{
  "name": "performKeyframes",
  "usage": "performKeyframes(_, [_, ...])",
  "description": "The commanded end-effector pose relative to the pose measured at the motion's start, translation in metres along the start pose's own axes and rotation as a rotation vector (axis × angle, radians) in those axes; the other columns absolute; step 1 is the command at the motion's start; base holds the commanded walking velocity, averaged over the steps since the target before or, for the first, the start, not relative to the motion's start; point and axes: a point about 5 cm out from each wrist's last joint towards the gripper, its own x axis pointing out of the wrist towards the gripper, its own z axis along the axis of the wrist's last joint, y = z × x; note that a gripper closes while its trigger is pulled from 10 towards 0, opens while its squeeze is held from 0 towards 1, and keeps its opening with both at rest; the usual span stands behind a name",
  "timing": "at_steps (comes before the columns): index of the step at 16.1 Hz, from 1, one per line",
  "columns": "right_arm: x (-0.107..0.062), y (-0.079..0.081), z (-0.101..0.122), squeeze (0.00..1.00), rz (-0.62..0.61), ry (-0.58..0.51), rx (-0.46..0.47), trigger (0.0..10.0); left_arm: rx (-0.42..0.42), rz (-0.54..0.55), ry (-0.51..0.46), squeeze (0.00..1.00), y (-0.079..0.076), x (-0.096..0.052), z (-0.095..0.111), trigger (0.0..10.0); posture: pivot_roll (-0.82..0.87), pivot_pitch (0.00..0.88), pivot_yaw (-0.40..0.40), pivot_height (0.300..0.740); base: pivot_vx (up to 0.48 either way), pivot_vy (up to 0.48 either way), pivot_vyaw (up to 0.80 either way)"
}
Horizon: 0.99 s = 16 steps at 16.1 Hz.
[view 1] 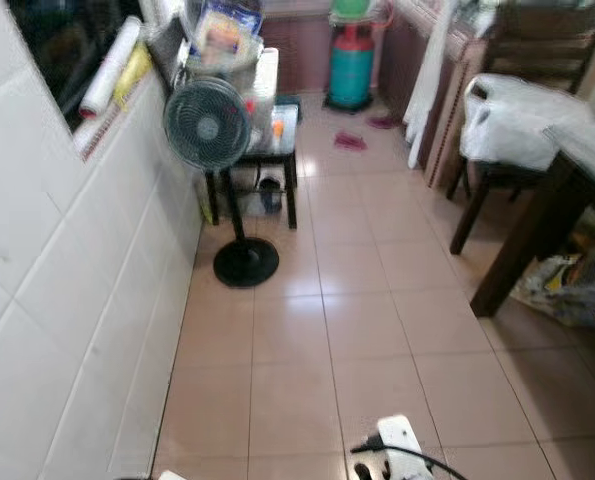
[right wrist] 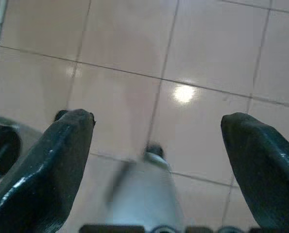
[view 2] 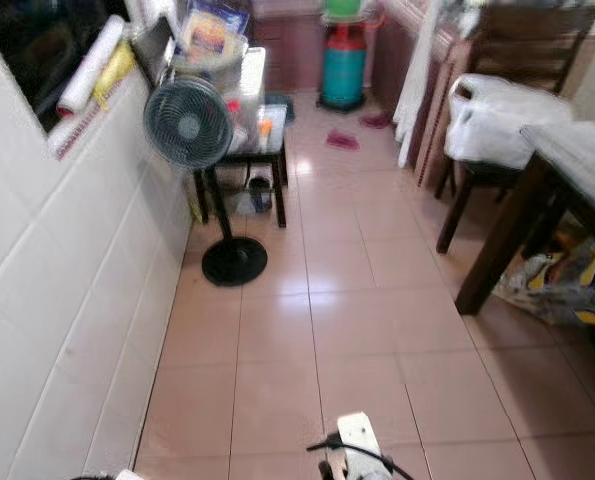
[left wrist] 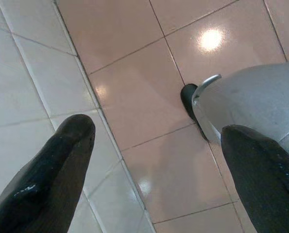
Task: Setting the table
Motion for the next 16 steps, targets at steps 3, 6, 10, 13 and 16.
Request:
performKeyframes(3, [-0.003, -0.0112, -0.0081, 0.0, -0.016, 0.022, -0.013, 10.0, 0.013, -0.075, -0.023, 0.0, -0.018, 0.0031, 0.0068, 10.0, -0.05, 0.0, 0.031, 0.74, 0.259, 0.0, 0.52])
performKeyframes(6, [-0.0032, -0.0115, -0.0086, 0.0, -0.012, 0.024, -0.021, 10.0, 0.015, -0.077, -0.023, 0.0, -0.0185, 0.0033, 0.0073, 10.0, -0.05, 0.0, 0.027, 0.74, 0.259, 0.0, 0.13])
performKeyframes(10, [-0.0032, -0.0092, -0.0105, 0.0, -0.009, 0.032, -0.037, 10.0, 0.014, -0.078, -0.023, 0.0, -0.0192, 0.0036, 0.008, 10.0, -0.05, 0.0, 0.026, 0.74, 0.261, 0.0, 0.0])
performKeyframes(13, [-0.0029, -0.006, -0.0117, 0.0, -0.006, 0.038, -0.048, 10.0, 0.017, -0.081, -0.021, 0.0, -0.0195, 0.0037, 0.0083, 10.0, -0.05, 0.0, 0.027, 0.74, 0.282, 0.0, 0.0])
performKeyframes(16, [-0.0029, -0.006, -0.0115, 0.0, 0.0, 0.038, -0.06, 10.0, 0.021, -0.082, -0.019, 0.0, -0.0196, 0.0038, 0.0082, 10.0, -0.05, 0.0, 0.027, 0.74, 0.301, 0.0, 0.0])
